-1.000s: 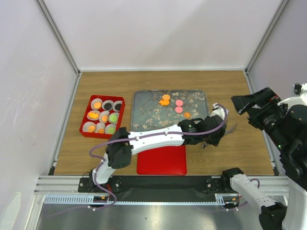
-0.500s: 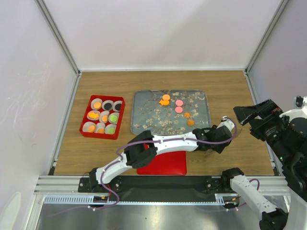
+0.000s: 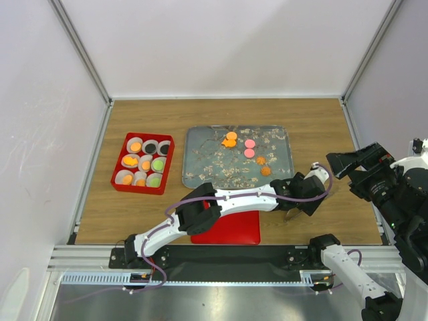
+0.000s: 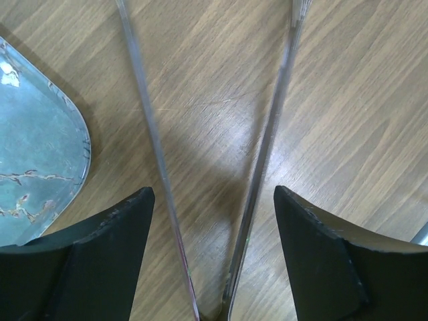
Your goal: Pack the cookies
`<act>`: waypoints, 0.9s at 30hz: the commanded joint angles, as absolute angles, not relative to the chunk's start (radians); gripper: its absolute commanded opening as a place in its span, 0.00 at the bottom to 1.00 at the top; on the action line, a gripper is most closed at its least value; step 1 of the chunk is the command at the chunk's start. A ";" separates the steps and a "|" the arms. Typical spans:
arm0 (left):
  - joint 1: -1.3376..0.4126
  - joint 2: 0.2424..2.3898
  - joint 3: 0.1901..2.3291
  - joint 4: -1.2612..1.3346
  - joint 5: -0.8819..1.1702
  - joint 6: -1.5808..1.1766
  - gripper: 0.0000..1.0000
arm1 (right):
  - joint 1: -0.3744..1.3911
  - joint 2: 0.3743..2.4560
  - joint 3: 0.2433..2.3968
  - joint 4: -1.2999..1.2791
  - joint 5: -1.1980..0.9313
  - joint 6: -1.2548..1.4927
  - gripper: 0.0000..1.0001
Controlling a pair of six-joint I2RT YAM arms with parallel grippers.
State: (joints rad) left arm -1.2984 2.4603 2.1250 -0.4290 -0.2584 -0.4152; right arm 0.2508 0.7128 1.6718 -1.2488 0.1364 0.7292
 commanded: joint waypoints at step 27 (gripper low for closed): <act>-1.178 2.034 1.941 -0.357 -0.317 -0.439 0.80 | 0.247 0.755 1.661 -1.138 0.121 0.681 0.97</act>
State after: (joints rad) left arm -1.2171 2.1632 2.0193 -0.3889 -0.2752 -0.3992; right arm 0.2501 0.7395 1.6688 -1.1912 0.1387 0.6949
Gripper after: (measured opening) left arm 0.797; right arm 0.973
